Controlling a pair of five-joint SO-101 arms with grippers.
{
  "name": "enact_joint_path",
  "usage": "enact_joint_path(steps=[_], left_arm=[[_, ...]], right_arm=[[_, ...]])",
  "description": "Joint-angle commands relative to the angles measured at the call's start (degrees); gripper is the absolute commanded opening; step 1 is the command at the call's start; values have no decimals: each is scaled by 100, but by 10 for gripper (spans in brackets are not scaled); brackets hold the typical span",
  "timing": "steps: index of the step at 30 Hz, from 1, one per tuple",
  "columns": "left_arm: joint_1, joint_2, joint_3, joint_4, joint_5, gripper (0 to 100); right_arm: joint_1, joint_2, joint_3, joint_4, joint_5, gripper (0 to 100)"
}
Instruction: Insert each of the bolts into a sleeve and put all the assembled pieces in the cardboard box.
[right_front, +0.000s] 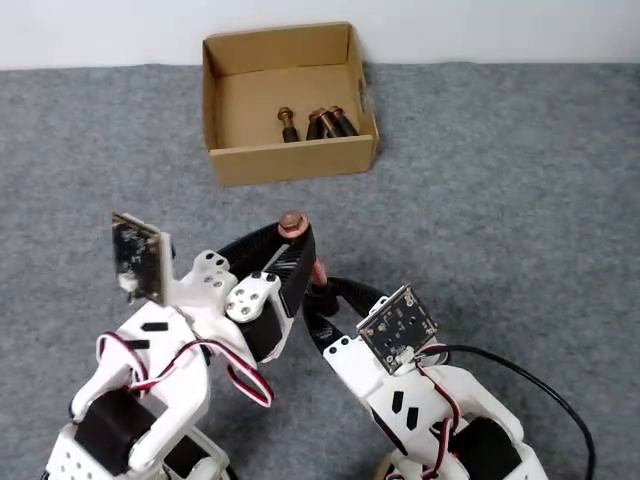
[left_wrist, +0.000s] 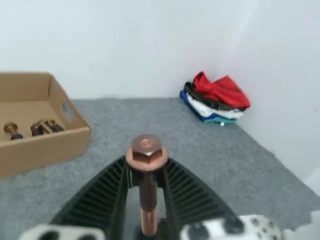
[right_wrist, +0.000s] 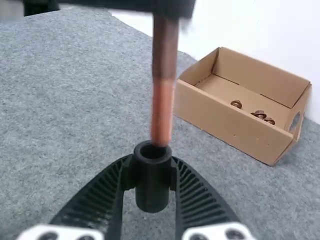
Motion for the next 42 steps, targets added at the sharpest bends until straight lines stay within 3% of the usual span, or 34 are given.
enact_joint_path(steps=[1, 9, 18, 24, 26, 36, 42], left_arm=[[0, -79, -22, 18, -44, 5], [18, -79, 321, 18, -44, 5], [659, -79, 760, 659, -97, 11], [440, -70, 778, 1020, -448, 245], [237, -35, 637, 1081, -624, 280], [-422, -79, -233, 1222, -1116, 258], [-1398, -88, -189, 1204, -1134, 6]], right_arm=[[-22, -57, -97, -145, 62, 8], [-22, -57, -97, -145, 62, 8], [-13, -57, -97, -145, 62, 8], [-13, -57, -97, -145, 62, 8], [-13, -57, -97, -145, 53, 8], [84, -4, -53, -101, 18, 8], [1165, 13, -53, 48, -826, 8]])
